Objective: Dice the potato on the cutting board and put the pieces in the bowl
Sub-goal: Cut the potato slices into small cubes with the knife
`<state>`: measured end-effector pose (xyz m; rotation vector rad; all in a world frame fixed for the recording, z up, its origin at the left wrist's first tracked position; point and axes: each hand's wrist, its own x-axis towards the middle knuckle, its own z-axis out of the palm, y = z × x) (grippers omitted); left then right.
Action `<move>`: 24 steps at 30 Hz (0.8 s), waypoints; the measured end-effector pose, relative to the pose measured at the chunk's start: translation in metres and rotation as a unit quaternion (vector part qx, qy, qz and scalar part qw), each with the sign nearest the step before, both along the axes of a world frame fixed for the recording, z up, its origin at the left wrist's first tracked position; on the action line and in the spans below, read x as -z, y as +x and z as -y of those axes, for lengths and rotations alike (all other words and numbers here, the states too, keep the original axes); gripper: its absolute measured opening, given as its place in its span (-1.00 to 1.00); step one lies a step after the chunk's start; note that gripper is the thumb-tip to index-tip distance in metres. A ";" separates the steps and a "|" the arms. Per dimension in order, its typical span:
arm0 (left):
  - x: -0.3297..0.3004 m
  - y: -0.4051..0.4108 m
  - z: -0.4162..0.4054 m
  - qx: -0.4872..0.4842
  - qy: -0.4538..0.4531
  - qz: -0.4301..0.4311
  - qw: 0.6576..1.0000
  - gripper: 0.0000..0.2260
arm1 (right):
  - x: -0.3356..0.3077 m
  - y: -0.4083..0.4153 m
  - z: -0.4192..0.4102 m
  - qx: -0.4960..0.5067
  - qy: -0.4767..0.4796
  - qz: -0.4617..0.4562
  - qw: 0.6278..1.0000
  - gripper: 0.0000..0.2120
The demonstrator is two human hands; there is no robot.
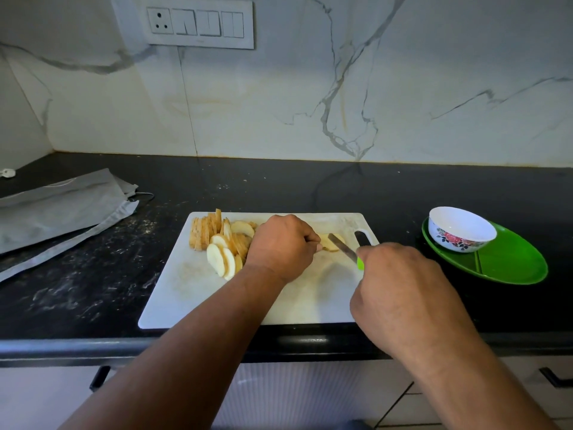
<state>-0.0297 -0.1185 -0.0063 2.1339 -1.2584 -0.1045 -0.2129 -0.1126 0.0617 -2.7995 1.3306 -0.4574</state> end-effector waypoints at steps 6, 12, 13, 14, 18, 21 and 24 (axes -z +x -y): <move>0.003 0.002 -0.002 -0.005 0.005 0.022 1.000 -0.89 | 0.010 0.030 0.014 -0.003 0.004 0.005 1.000 -0.83; 0.002 0.005 0.002 -0.010 -0.005 0.019 1.000 -0.91 | 0.019 0.032 0.017 -0.014 0.011 0.021 1.000 -0.79; 0.003 0.006 0.003 -0.012 -0.007 0.020 1.000 -0.91 | 0.018 0.032 0.014 -0.016 0.014 0.018 1.000 -0.78; 0.004 0.006 0.003 -0.012 -0.005 0.024 1.000 -0.91 | 0.018 0.030 0.011 -0.017 0.019 0.015 1.000 -0.78; 0.003 0.005 0.003 -0.010 -0.002 0.022 1.000 -0.90 | 0.018 0.015 0.000 -0.020 0.037 0.006 0.999 -0.80; 0.002 0.005 0.002 -0.007 0.002 0.004 1.000 -0.87 | 0.016 -0.003 -0.011 -0.029 0.038 -0.008 0.999 -0.76; 0.003 0.005 0.001 -0.006 0.000 -0.009 1.000 -0.86 | 0.007 -0.012 -0.014 -0.019 0.037 -0.002 0.999 -0.70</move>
